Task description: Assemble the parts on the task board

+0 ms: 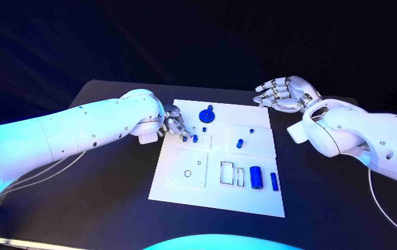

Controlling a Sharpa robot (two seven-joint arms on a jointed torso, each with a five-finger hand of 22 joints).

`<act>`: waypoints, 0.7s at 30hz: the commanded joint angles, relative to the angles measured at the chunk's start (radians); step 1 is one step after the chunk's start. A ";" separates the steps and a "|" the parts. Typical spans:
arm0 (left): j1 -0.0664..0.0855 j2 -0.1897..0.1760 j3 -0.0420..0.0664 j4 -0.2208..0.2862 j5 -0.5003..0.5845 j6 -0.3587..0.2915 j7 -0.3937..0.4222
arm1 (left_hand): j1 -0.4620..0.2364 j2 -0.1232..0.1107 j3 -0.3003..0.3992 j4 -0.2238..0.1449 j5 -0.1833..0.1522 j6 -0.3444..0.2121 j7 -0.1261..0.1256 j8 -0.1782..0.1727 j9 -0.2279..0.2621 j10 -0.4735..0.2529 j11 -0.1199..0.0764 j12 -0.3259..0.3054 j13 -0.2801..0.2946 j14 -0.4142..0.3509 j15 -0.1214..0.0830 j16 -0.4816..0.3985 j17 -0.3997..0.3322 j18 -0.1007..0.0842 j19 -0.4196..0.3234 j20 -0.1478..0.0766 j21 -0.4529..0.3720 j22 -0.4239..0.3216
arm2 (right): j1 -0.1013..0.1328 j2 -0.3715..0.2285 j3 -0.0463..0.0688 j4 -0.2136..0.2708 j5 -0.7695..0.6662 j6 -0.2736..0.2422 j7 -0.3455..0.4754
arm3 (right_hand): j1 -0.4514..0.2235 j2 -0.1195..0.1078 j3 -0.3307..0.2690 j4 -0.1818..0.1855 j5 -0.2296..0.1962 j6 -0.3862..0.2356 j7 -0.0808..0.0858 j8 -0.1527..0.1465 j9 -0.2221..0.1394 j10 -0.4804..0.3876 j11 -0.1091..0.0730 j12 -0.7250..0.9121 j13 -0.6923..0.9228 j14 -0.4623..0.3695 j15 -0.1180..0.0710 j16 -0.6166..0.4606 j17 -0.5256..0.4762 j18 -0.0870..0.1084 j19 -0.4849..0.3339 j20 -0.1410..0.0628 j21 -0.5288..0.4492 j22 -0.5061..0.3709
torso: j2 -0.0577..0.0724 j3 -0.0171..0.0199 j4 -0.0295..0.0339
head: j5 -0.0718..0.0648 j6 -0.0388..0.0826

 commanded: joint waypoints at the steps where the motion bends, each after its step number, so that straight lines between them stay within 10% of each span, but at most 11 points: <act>1: 0.000 0.004 0.000 0.001 0.012 0.019 0.001 | -0.001 -0.001 -0.007 -0.001 -0.004 0.002 0.007 -0.002 0.001 -0.004 -0.001 -0.002 0.000 0.104 -0.005 0.007 0.263 -0.014 0.004 -0.003 -0.002 0.000 | 0.000 -0.001 0.000 0.002 -0.003 0.013 0.006 | -0.009 0.002 -0.002 -0.005 -0.004 -0.010 0.055 0.007 -0.001 -0.008 0.000 -0.001 -0.002 -0.004 0.000 -0.007 -0.002 0.015 -0.006 0.002 -0.001 -0.001 | -0.001 -0.0008 0.0008 | 0.000 -0.001; 21: -0.001 -0.016 0.002 0.002 -0.003 0.009 -0.006 | 0.018 0.006 -0.028 0.005 -0.002 0.006 0.006 -0.003 0.004 0.000 -0.003 0.002 0.007 0.104 -0.006 0.007 0.263 -0.015 0.006 -0.004 -0.001 0.004 | 0.000 -0.002 0.000 0.001 -0.004 0.014 0.007 | -0.009 0.002 -0.002 -0.005 -0.004 -0.010 0.055 0.007 -0.001 -0.008 0.000 -0.001 -0.002 -0.004 0.000 -0.007 -0.002 0.015 -0.006 0.002 -0.001 -0.002 | 0.000 -0.0010 0.0013 | -0.003 -0.002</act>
